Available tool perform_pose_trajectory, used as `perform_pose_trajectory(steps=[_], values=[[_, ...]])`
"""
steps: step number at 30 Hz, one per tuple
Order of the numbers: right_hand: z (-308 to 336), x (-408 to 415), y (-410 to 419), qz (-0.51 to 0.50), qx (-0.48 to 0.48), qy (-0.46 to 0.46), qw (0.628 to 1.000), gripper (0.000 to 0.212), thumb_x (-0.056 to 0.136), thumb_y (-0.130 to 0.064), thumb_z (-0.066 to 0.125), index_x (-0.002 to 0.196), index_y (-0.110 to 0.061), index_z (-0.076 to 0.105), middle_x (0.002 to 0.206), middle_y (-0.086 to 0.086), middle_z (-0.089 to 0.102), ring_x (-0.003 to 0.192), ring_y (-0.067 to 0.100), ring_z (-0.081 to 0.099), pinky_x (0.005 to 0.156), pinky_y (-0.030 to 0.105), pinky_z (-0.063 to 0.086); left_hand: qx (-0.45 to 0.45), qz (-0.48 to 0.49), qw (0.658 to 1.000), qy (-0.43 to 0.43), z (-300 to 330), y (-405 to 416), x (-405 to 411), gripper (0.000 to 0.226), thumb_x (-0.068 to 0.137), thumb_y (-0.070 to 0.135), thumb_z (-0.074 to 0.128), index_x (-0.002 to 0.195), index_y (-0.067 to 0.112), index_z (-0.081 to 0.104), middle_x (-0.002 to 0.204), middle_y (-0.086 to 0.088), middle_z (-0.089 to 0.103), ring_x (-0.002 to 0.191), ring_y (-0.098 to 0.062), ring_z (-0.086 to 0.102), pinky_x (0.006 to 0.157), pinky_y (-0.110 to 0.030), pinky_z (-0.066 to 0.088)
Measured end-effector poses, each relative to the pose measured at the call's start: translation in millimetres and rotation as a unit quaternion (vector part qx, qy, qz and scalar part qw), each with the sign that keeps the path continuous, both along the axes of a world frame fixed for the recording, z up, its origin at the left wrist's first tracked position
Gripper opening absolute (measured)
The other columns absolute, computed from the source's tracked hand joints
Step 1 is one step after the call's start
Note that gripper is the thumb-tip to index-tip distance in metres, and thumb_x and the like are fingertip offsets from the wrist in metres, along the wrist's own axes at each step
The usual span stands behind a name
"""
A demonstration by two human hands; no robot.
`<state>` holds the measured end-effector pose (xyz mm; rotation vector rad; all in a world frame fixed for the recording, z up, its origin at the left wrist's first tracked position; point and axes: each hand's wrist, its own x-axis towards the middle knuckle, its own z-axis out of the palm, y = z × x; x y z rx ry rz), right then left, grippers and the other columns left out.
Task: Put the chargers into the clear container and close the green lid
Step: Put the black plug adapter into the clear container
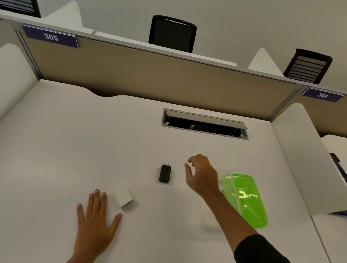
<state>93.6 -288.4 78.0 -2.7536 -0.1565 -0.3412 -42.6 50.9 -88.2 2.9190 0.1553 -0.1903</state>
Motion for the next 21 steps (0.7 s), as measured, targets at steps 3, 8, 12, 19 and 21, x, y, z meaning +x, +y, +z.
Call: perform_pose_trajectory(steps=[3,8,12,19,21], values=[[-13,5,33,0.015,0.004,0.129,0.992,0.036,0.099,-0.037,0.063,0.124,-0.012,0.066,0.12,0.0,0.065,0.113,0.02,0.061,0.082,0.037,0.058,0.0,-0.002,1.0,-0.001,-2,1,0,0.096,0.1,0.073,0.019,0.171,0.009,0.012,0.182,-0.011,0.007,0.17,-0.028,0.007,0.134,-0.064,0.013],[-27,13,68,-0.025,0.023,0.275,0.961,0.057,0.099,-0.042,0.063,0.146,-0.015,0.049,0.142,0.006,0.053,0.132,0.028,0.054,0.104,0.044,0.054,-0.002,-0.002,1.0,0.003,0,0,1,0.095,0.1,0.073,0.023,0.171,0.01,0.011,0.182,-0.01,0.005,0.17,-0.027,0.005,0.134,-0.064,0.013],[-37,16,82,-0.062,0.051,0.315,0.946,0.066,0.098,-0.045,0.065,0.152,-0.015,0.042,0.143,0.009,0.05,0.131,0.032,0.057,0.105,0.045,0.054,-0.012,0.003,1.0,0.008,2,0,0,0.095,0.1,0.072,0.027,0.171,0.011,0.011,0.183,-0.009,0.004,0.17,-0.026,0.003,0.135,-0.063,0.01],[-47,18,96,-0.088,0.03,0.298,0.95,0.061,0.1,-0.044,0.063,0.149,-0.014,0.044,0.141,0.01,0.052,0.132,0.029,0.054,0.105,0.042,0.055,-0.02,0.005,1.0,0.015,3,0,0,0.095,0.099,0.073,0.027,0.172,0.013,0.009,0.183,-0.007,0.0,0.17,-0.024,0.0,0.135,-0.061,0.007],[-49,19,98,-0.096,0.035,0.287,0.952,0.054,0.1,-0.037,0.064,0.145,-0.012,0.048,0.138,0.011,0.054,0.129,0.029,0.057,0.103,0.041,0.056,-0.019,0.005,1.0,0.015,4,0,1,0.095,0.099,0.073,0.027,0.172,0.013,0.01,0.183,-0.007,0.001,0.17,-0.024,0.001,0.135,-0.061,0.008]])
